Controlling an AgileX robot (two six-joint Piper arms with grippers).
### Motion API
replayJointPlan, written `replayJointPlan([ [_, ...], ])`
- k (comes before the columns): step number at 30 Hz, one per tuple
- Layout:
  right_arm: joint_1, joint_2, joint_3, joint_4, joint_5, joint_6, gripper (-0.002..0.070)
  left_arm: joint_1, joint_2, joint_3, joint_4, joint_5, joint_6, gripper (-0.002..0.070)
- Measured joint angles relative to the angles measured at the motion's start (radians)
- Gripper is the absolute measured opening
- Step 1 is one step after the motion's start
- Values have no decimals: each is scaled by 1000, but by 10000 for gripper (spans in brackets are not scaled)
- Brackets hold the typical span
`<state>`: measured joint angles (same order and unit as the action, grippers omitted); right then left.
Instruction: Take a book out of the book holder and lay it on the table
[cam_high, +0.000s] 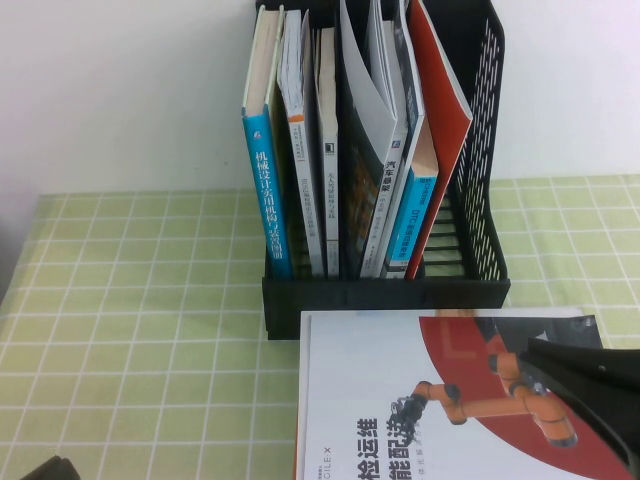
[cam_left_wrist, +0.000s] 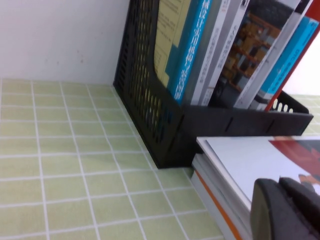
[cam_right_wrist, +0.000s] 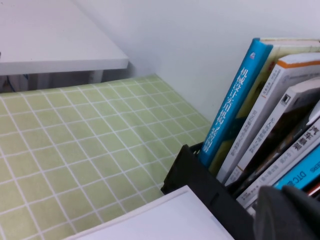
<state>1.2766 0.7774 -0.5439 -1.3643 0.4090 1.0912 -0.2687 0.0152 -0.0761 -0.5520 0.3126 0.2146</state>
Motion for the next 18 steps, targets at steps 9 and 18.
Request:
replayJointPlan([
  [9, 0, 0, 4, -21, -2, 8, -1, 0, 0, 6, 0, 74, -7, -3],
  [18, -180, -23, 4, -39, -141, 87, -1, 0, 0, 6, 0, 173, -7, -1],
])
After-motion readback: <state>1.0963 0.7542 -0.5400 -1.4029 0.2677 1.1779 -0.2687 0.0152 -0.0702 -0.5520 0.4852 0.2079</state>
